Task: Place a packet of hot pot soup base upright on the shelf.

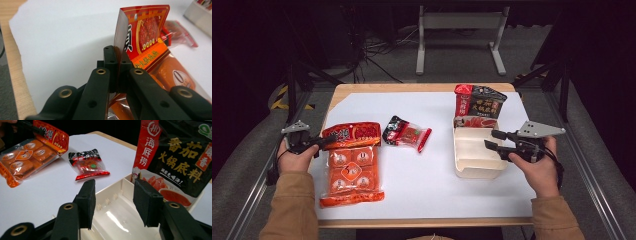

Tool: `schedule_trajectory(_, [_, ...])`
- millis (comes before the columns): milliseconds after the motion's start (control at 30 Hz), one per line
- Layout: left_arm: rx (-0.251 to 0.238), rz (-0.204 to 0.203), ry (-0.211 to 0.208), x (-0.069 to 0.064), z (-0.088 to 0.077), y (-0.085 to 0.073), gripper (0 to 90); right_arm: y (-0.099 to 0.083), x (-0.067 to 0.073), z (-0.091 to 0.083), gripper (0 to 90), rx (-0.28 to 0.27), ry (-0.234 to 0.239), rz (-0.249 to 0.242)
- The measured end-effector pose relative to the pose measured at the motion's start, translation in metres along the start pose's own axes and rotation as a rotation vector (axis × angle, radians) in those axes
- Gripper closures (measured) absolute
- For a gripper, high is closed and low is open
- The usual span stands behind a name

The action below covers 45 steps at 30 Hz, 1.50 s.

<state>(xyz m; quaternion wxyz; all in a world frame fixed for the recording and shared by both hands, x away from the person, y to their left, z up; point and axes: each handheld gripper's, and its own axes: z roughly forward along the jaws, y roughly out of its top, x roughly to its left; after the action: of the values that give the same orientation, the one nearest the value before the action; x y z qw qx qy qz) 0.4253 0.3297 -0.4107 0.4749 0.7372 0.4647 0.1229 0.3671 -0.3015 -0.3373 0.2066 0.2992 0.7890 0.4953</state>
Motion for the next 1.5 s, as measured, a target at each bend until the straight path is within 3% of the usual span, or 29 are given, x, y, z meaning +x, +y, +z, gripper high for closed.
schedule_trajectory(167, [-0.033, -0.036, -0.019, -0.009, -0.015, 0.008, 89.7, 0.004, 0.004, 0.003, 55.1, 0.001, 0.017, -0.001])
schedule_trajectory(500, [-0.098, 0.003, -0.045, -0.030, -0.039, 0.024, 89.8, 0.009, 0.010, 0.007, 57.7, 0.006, 0.041, -0.002])
schedule_trajectory(633, [-0.141, 0.029, -0.072, -0.044, -0.050, 0.031, 89.9, 0.011, 0.012, 0.005, 58.1, -0.001, 0.042, 0.000])
schedule_trajectory(867, [-0.219, 0.110, -0.093, -0.065, -0.065, 0.041, 90.0, 0.012, 0.012, 0.001, 58.5, -0.012, 0.041, 0.006])
schedule_trajectory(1067, [-0.226, 0.143, -0.117, -0.082, -0.075, 0.048, 90.0, 0.013, 0.014, 0.000, 59.7, -0.012, 0.048, 0.007])
schedule_trajectory(1267, [-0.246, 0.184, -0.193, -0.102, -0.086, 0.054, 90.0, 0.017, 0.019, -0.001, 59.8, -0.033, 0.083, 0.007])
schedule_trajectory(1433, [-0.249, 0.263, -0.250, -0.122, -0.094, 0.059, 90.0, 0.019, 0.021, -0.001, 60.1, -0.042, 0.113, 0.008])
schedule_trajectory(1500, [-0.251, 0.274, -0.276, -0.128, -0.097, 0.061, 90.0, 0.020, 0.023, -0.001, 60.1, -0.043, 0.119, 0.003])
